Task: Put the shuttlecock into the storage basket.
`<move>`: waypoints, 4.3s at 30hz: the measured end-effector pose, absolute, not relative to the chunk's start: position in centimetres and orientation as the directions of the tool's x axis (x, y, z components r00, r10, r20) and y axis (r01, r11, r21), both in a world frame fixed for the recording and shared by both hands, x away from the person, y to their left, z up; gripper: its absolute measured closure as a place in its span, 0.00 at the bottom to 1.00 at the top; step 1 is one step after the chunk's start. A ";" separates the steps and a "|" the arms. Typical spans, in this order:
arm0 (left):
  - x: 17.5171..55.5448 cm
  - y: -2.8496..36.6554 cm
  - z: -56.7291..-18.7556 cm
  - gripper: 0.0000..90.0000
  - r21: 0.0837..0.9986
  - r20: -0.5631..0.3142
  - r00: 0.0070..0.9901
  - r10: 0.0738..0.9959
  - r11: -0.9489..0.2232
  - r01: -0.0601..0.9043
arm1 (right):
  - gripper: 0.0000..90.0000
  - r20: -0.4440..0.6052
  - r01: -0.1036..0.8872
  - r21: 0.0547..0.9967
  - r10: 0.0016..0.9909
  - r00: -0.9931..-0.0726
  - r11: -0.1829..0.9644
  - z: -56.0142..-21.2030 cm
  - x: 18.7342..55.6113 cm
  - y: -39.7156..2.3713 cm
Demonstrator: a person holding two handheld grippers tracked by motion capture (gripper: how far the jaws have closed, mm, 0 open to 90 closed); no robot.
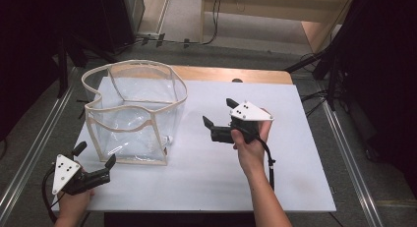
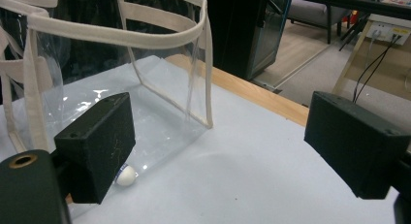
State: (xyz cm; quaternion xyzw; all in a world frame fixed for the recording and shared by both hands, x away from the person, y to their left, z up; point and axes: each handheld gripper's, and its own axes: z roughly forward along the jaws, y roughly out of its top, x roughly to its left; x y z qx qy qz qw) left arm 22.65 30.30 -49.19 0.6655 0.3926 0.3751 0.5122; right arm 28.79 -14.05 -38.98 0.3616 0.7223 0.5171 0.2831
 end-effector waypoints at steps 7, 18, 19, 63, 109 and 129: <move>22.7 30.3 -49.2 0.03 0.976 0.095 0.411 0.907 -0.165 0.139 | 0.10 -0.033 0.233 0.951 0.818 -0.575 0.203 -39.6 28.4 -14.7; 22.7 30.3 -49.2 0.03 0.977 0.095 0.409 0.907 -0.164 0.139 | 0.10 -0.039 0.228 0.952 0.818 -0.573 0.205 -40.3 27.8 -16.1; 22.7 30.3 -49.2 0.03 0.977 0.094 0.409 0.908 -0.164 0.139 | 0.10 -0.041 0.228 0.951 0.817 -0.575 0.208 -40.4 27.7 -16.2; 22.6 30.3 -49.2 0.03 0.977 0.096 0.409 0.907 -0.166 0.138 | 0.10 -0.003 0.299 0.936 0.856 -0.518 0.184 -45.5 24.5 -22.4; 22.6 30.3 -49.2 0.03 0.977 0.096 0.411 0.906 -0.165 0.136 | 0.10 0.033 0.366 0.925 0.936 -0.349 0.104 -49.4 22.0 -30.1; 22.6 30.3 -49.2 0.03 0.977 0.094 0.412 0.906 -0.163 0.137 | 0.10 0.008 0.384 0.917 0.956 -0.293 0.110 -50.2 21.2 -33.0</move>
